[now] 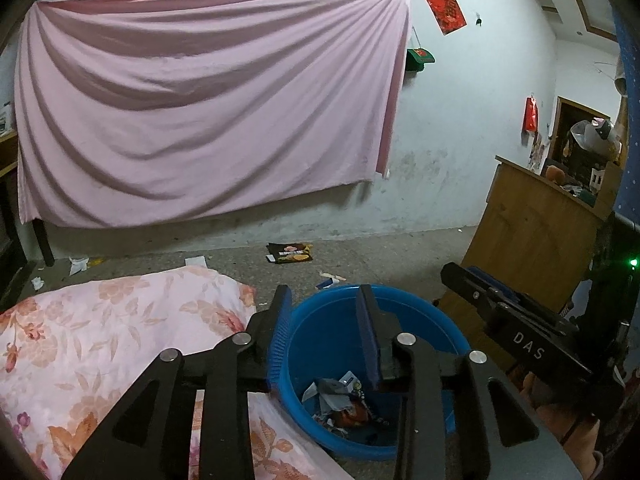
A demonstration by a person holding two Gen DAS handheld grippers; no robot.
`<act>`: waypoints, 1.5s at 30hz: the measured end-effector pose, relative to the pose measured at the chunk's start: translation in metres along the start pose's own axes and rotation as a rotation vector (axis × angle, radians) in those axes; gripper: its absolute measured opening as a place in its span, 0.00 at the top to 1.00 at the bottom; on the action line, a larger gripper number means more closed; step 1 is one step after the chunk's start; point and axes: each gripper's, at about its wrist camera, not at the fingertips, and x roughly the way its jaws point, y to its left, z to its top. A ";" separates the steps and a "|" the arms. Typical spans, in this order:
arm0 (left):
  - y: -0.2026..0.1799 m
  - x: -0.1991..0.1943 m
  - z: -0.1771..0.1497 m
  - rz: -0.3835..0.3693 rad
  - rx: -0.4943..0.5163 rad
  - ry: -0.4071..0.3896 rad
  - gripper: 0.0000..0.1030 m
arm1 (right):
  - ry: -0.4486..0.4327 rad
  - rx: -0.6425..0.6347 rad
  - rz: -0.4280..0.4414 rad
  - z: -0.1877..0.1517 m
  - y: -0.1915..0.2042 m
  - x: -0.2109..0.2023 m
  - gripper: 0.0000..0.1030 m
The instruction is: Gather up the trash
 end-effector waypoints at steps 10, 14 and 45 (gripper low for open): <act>0.009 -0.008 0.002 0.025 -0.007 -0.005 0.61 | -0.013 -0.001 -0.003 0.002 -0.001 -0.001 0.59; 0.010 -0.011 0.003 0.040 -0.001 -0.001 0.56 | -0.016 -0.004 -0.002 0.003 -0.001 -0.001 0.59; 0.056 -0.115 -0.020 0.253 -0.076 -0.161 0.04 | -0.152 -0.075 -0.038 0.000 0.040 -0.045 0.03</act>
